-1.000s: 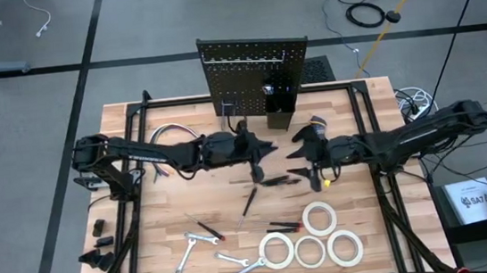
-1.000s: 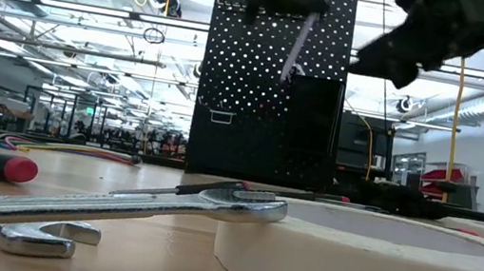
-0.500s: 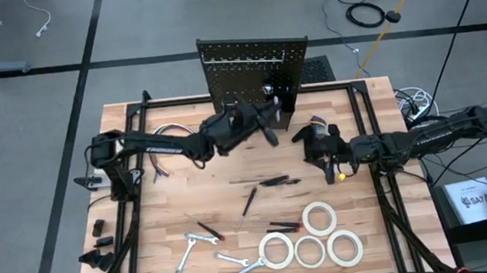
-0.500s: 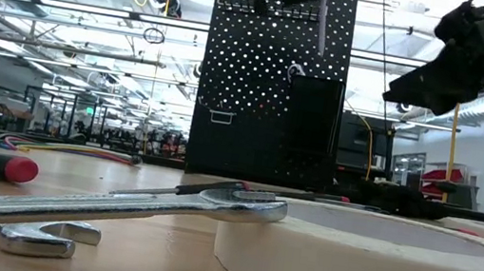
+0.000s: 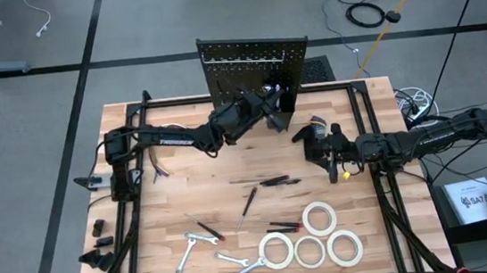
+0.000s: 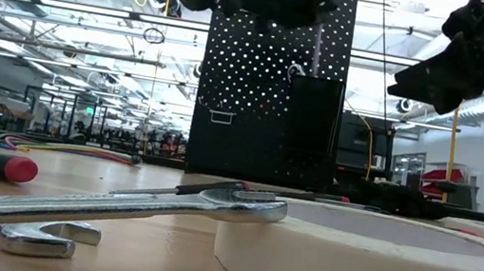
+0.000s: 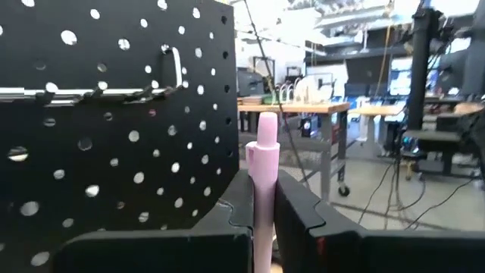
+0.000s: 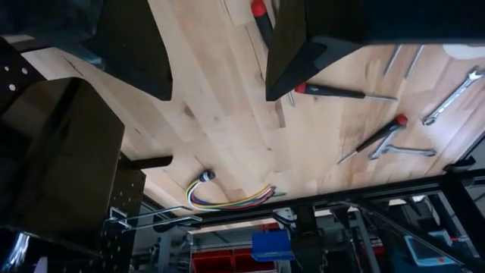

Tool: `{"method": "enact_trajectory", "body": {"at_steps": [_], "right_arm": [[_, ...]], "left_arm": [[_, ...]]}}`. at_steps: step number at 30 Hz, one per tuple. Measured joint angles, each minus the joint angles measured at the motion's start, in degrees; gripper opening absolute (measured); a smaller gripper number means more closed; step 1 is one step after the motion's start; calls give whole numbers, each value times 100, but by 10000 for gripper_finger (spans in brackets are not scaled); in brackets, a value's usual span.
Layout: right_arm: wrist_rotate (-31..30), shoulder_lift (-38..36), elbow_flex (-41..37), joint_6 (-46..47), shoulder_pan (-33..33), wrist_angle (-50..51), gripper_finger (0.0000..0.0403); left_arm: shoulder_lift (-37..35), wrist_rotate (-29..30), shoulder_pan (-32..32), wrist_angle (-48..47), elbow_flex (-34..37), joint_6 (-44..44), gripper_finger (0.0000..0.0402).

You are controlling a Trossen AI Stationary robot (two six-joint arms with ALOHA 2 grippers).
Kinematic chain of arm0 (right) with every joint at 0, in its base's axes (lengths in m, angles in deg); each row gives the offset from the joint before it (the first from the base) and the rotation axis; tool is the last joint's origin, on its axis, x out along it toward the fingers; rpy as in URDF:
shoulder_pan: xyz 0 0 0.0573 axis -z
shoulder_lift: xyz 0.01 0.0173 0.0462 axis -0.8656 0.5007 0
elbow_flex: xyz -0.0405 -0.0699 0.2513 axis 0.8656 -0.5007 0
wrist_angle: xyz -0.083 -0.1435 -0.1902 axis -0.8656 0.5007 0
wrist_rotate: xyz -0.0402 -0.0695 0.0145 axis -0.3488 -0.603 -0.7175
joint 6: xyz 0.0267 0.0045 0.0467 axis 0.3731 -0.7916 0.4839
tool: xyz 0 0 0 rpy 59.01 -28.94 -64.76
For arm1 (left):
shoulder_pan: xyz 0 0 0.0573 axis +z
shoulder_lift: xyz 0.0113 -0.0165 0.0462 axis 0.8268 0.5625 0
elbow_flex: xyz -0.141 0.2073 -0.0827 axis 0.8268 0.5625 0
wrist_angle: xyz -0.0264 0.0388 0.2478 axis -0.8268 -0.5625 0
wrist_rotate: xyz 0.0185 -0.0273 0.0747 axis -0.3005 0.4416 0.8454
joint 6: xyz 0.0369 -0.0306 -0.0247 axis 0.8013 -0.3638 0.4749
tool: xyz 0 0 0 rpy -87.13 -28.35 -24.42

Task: Hang tools onto peg board
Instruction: Put the purple pen into the black bin on the peg board, then put the black pen into the black bin on the peg board

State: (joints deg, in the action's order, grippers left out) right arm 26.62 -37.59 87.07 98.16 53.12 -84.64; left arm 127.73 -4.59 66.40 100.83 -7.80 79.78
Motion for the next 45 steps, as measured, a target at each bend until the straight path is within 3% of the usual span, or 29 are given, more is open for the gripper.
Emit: {"method": "enact_trajectory", "body": {"at_steps": [4,11,15,19,23,27,35,40,45], "right_arm": [[3,1,0,75,-2,20,206],[22,2,0,212,-2,-2,206],[22,2,0,259,-2,-2,206],[22,3,0,401,-2,-6,206],[32,2,0,558,-2,-7,206],[446,2,0,666,-2,-55,206],[1306,23,0,1089,-98,-71,206],[1350,227,0,1188,-420,-287,206],[1335,844,0,1062,-698,-1222,206]], "left_arm": [[9,21,18,-158,0,257,26],[7,135,105,-708,2,207,96],[7,699,81,-802,4,57,124],[-138,1203,33,-853,9,79,132],[-431,1219,-127,-1034,9,418,133],[-774,1230,-362,-1447,9,825,134],[-1727,1110,-1070,-3978,9,345,134],[-2316,150,-1600,-5863,95,-457,134],[-2639,37,-2223,-6451,777,-1447,134]]}}
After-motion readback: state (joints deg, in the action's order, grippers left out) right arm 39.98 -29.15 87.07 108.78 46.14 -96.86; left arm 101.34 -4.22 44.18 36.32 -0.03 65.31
